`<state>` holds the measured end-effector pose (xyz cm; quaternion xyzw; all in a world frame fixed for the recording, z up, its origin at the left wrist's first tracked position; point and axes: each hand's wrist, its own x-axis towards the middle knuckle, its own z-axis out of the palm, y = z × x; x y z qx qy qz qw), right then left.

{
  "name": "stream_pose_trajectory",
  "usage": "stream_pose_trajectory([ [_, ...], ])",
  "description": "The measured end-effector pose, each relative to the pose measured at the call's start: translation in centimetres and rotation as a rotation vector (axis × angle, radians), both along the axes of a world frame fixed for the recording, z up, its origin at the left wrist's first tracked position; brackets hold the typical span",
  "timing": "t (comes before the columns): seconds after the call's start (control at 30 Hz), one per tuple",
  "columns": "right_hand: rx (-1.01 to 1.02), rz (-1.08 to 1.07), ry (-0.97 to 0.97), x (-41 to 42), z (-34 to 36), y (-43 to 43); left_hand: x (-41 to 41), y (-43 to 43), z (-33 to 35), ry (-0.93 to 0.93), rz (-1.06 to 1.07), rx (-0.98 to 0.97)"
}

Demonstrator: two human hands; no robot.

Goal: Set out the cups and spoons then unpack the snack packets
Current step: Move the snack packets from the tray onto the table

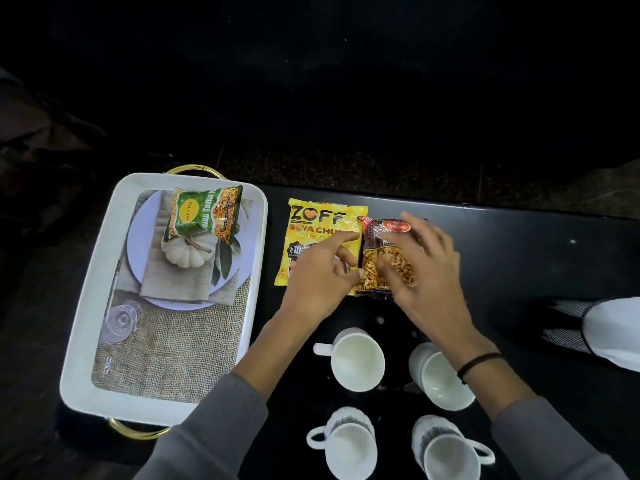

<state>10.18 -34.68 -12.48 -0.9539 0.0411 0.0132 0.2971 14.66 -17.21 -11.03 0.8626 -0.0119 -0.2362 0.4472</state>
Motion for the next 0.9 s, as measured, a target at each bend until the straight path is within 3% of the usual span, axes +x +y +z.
stream_pose_trajectory([
  [0.1,-0.112,0.119,0.076,-0.5,-0.7,0.8,0.0,0.1,-0.2,-0.034,-0.024,0.067],
  [0.3,-0.160,0.052,0.120,-0.8,-1.3,0.8,-0.5,0.4,-0.8,-0.039,-0.073,0.163],
  [0.57,-0.182,0.083,0.184,-0.4,-0.5,1.0,-1.1,0.8,-0.6,-0.042,-0.044,0.129],
  [0.9,-0.122,0.174,0.065,1.5,3.1,6.8,-1.4,5.9,1.4,-0.023,0.104,0.027],
])
